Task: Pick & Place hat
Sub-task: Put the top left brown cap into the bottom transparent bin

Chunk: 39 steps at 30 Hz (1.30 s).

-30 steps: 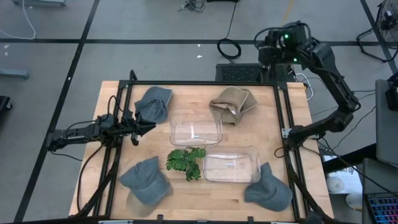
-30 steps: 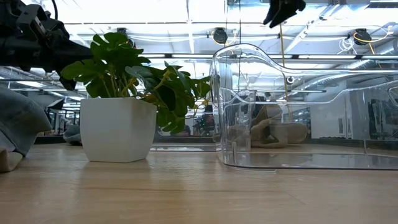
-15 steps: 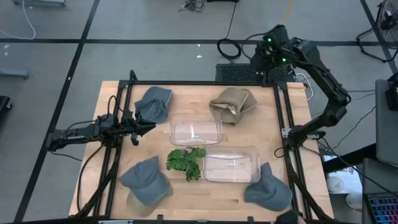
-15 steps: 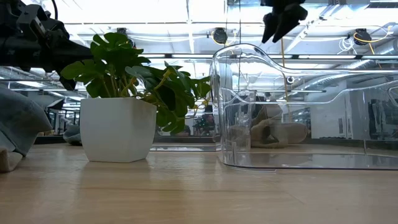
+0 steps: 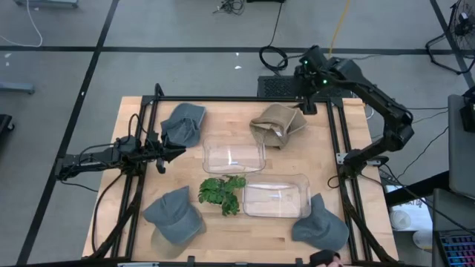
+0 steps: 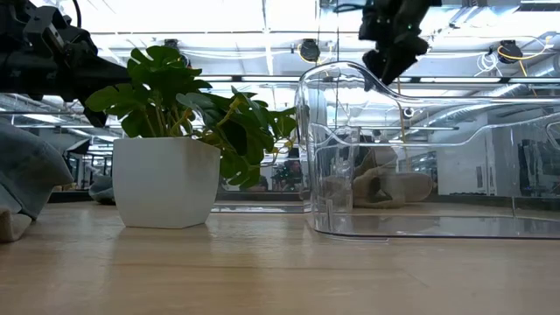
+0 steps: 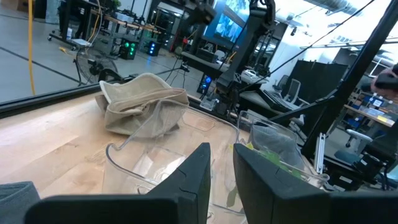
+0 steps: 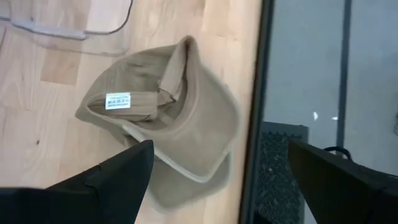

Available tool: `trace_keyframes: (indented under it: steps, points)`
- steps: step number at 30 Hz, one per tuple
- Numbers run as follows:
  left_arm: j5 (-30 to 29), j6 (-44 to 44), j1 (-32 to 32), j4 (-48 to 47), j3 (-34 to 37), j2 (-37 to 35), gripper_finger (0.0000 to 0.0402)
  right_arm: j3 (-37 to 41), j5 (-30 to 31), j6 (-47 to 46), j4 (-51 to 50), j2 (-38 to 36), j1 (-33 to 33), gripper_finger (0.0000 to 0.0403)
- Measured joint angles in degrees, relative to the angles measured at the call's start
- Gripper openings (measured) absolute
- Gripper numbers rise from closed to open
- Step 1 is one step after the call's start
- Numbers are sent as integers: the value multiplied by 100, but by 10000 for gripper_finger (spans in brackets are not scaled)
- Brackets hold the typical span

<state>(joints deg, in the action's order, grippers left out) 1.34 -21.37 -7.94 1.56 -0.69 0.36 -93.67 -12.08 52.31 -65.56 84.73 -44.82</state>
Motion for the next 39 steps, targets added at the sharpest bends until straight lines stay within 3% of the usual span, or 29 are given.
trace_keyframes:
  steps: [11, 24, 34, 39]
  points:
    - [0, 4, 0, 0, 0, 1, 77, 970, -2, 549, 205, -133, 151, 357]
    - [-1, 1, -2, 0, -1, 2, 77, 2468, 44, 1045, 1455, -138, 195, 357]
    - [0, 2, -2, 0, 0, 0, 77, 3668, 945, 1719, 2966, -138, 193, 351]
    - [-2, 2, -1, 0, 0, 2, 77, 3916, 1125, 1900, 3254, -138, 234, 304]
